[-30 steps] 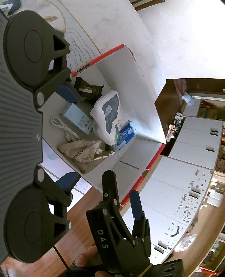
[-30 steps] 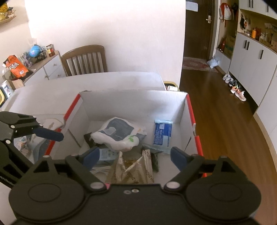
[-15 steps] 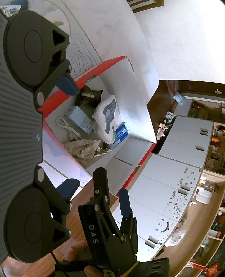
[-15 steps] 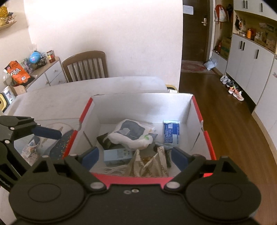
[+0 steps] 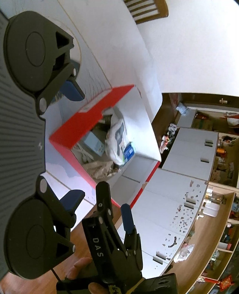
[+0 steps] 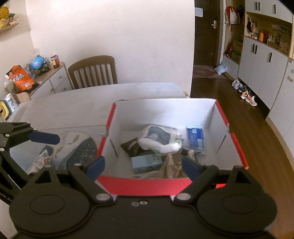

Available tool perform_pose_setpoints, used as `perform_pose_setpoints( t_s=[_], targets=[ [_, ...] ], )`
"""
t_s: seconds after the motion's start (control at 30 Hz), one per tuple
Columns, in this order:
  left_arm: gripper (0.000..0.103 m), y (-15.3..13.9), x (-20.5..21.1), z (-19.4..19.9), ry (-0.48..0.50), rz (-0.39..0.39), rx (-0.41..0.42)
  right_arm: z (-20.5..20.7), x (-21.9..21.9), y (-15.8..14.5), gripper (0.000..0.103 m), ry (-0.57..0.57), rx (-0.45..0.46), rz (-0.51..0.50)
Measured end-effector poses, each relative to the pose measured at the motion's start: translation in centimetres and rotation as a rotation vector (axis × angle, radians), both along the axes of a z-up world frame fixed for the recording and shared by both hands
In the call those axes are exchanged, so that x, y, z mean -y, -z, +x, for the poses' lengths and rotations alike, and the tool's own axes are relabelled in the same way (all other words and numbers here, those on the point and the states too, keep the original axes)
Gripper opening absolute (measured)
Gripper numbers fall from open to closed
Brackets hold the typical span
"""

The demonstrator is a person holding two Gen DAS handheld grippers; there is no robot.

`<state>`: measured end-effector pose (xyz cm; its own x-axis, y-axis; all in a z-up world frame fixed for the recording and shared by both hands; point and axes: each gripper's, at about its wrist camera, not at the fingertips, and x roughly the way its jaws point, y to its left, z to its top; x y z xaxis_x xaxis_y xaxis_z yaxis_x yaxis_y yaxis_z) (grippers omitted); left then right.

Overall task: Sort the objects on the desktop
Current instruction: 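Withdraw both tools from the shoebox back toward the table mat, then move the left tool over the white cotton-swab bag and snack packet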

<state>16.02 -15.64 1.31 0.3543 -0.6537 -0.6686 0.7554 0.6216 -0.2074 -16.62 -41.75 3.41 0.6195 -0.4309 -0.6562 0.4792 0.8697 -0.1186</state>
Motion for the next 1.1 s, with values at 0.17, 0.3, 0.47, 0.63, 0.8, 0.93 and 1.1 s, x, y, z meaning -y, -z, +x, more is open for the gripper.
perform_pose_setpoints(
  t_s=[0.17,0.3,0.47,0.63,0.8,0.93,1.1],
  targets=[
    [0.103,-0.2,-2.2,0.0,-0.021,-0.005,0.018,0.7,-1.9,0.2,0.091,-0.003,0.010,-0.003],
    [0.103,-0.2,-4.1,0.3,-0.036,-0.019,0.017,1.2,-3.1,0.4,0.091,-0.003,0.013,-0.003],
    [0.103,-0.1,-6.1,0.4,-0.047,-0.028,0.022,2.1,-4.7,0.8,0.091,-0.013,0.016,0.006],
    [0.103,0.0,-8.2,0.7,-0.067,-0.040,0.025,3.0,-6.4,1.2,0.091,-0.038,0.013,0.002],
    [0.103,0.2,-10.2,1.1,-0.100,-0.041,0.037,3.9,-8.0,2.1,0.091,-0.085,0.001,-0.001],
    [0.103,0.5,-11.9,1.6,-0.137,-0.037,0.048,4.9,-9.5,3.2,0.091,-0.120,-0.014,0.007],
    [0.103,0.7,-13.8,2.3,-0.175,-0.032,0.050,6.0,-11.0,4.1,0.090,-0.151,-0.017,0.018]
  ],
)
